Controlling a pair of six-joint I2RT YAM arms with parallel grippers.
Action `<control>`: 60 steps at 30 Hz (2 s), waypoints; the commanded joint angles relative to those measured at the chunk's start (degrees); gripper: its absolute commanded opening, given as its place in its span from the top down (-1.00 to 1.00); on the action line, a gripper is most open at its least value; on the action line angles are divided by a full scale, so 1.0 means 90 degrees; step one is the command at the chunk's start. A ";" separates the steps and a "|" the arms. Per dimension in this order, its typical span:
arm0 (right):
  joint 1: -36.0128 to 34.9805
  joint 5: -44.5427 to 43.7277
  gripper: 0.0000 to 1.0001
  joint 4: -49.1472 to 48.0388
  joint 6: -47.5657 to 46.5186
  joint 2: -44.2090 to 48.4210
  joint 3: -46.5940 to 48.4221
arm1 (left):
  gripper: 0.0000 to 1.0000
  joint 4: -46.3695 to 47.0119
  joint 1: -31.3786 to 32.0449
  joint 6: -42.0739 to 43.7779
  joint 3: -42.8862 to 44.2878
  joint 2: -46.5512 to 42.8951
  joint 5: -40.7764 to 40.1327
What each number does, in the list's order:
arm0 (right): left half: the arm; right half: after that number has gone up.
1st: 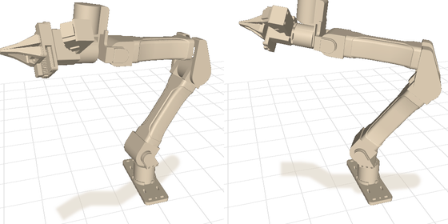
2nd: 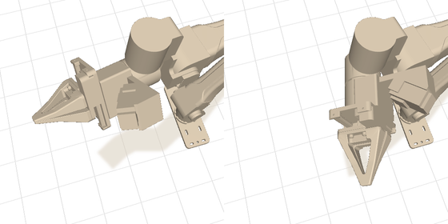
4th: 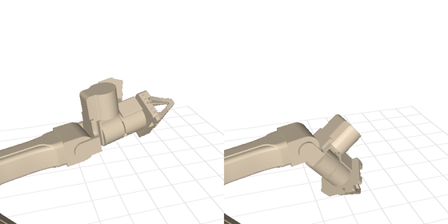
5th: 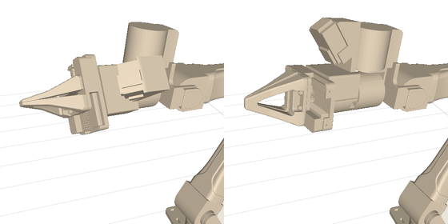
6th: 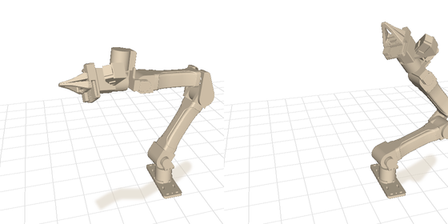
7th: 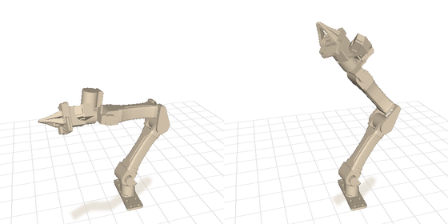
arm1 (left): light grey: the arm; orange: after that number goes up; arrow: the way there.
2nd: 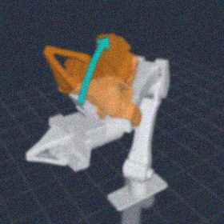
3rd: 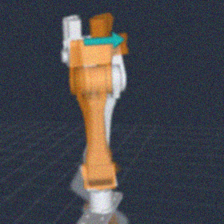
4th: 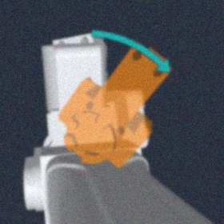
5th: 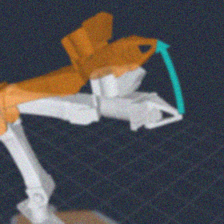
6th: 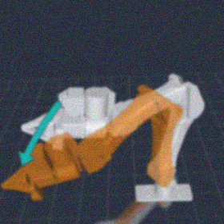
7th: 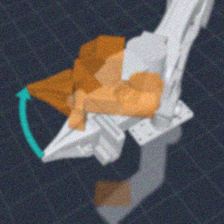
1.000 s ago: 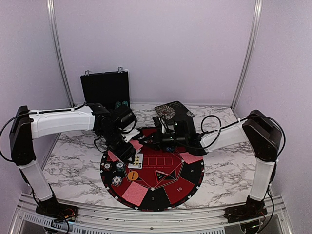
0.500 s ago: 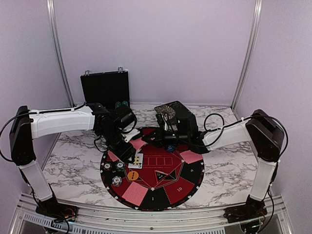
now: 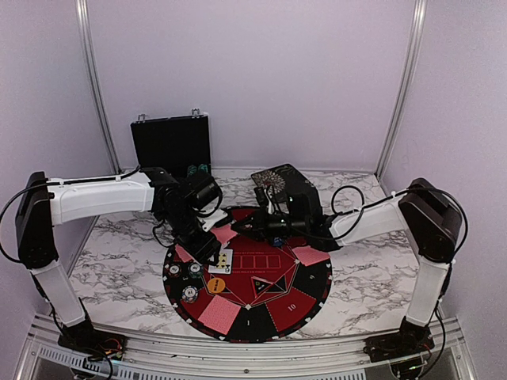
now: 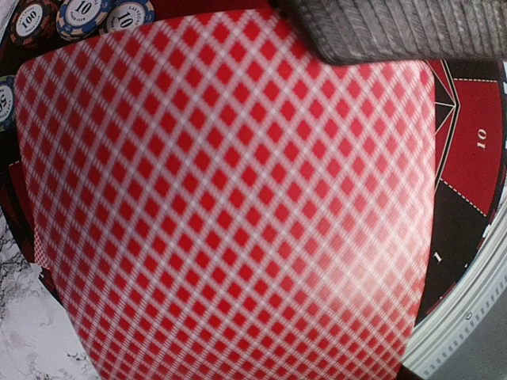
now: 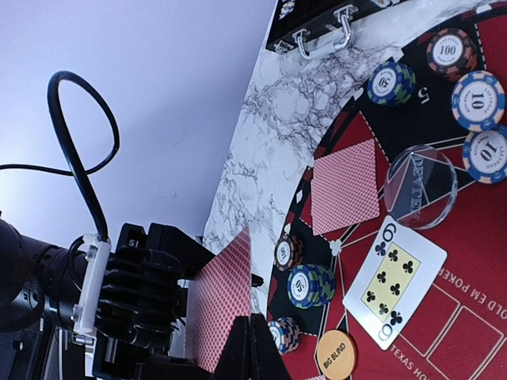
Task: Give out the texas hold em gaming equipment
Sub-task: Adjust the poker card at the face-down deck piles.
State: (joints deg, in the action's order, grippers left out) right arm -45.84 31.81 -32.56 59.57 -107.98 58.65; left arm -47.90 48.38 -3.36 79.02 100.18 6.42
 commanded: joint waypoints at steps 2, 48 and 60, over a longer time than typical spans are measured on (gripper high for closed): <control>-0.0094 -0.0003 1.00 -0.0138 0.0019 0.0151 -0.0011 | 0.31 -0.0049 -0.0034 0.0090 0.0136 0.0033 0.0013; -0.0355 0.0067 0.20 0.0292 -0.0230 -0.0185 0.0495 | 0.31 -0.0049 -0.0072 0.0129 0.0194 0.0022 0.0039; -0.0370 0.0076 0.22 0.0287 -0.0223 -0.0384 0.0539 | 0.31 -0.0049 -0.0071 0.0109 0.0252 0.0007 0.0043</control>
State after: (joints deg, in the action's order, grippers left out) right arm -48.71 32.25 -29.89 58.28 -110.48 61.06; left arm -47.86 47.79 -3.11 79.05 100.18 6.46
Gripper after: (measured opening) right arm 0.395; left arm 0.653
